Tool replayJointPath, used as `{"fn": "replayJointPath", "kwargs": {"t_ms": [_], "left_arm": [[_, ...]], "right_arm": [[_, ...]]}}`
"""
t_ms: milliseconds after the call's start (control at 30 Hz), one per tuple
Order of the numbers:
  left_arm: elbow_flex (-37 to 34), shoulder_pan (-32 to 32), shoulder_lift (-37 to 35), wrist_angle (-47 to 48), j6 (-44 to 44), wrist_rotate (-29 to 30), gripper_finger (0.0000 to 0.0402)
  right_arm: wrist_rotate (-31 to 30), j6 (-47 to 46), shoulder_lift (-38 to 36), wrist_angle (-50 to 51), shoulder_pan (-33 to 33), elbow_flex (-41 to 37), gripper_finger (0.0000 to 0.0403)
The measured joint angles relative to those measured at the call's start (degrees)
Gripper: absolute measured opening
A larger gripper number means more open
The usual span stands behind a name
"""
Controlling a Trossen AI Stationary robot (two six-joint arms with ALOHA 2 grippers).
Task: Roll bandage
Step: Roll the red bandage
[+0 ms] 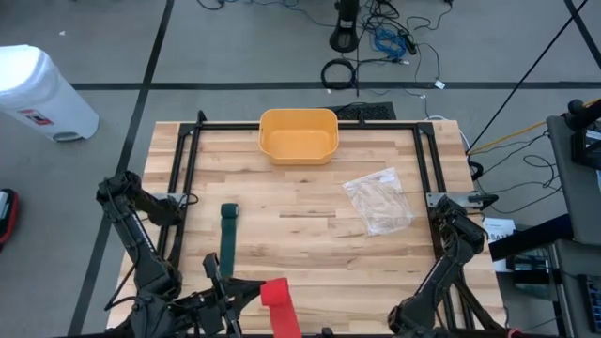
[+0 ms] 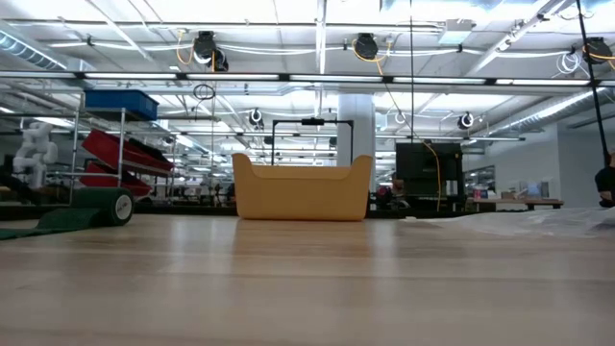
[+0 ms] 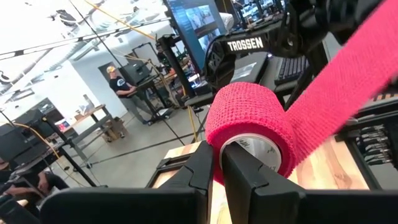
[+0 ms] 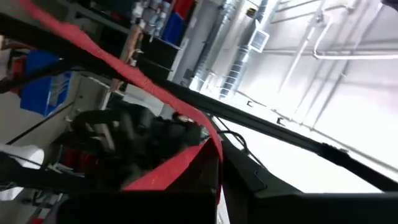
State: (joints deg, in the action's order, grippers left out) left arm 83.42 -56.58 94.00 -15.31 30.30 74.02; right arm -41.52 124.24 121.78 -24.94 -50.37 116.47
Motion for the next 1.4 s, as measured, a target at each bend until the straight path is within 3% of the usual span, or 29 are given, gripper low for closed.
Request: {"fn": "replayJointPath", "kwargs": {"t_ms": [233, 500, 933, 1400], "left_arm": [[0.0, 0.0, 0.0, 0.0, -0.2, 0.0, 0.0029], [0.0, 0.3, 0.0, 0.0, -0.2, 0.0, 0.0029], [0.0, 0.3, 0.0, -4.1, 0.1, -1.2, 0.0029], [0.0, -0.1, 0.0, -10.3, 1.2, -4.8, 0.0029]], "right_arm": [[0.1, -0.6, 0.0, 0.7, 0.1, 3.1, 0.0000], [6.4, -1.8, 0.0, 4.0, 0.9, 3.1, 0.0000], [12.9, -20.8, 0.0, 12.4, 0.9, 3.1, 0.0000], [13.5, -48.4, 0.0, 24.6, 3.8, 3.1, 0.0000]]}}
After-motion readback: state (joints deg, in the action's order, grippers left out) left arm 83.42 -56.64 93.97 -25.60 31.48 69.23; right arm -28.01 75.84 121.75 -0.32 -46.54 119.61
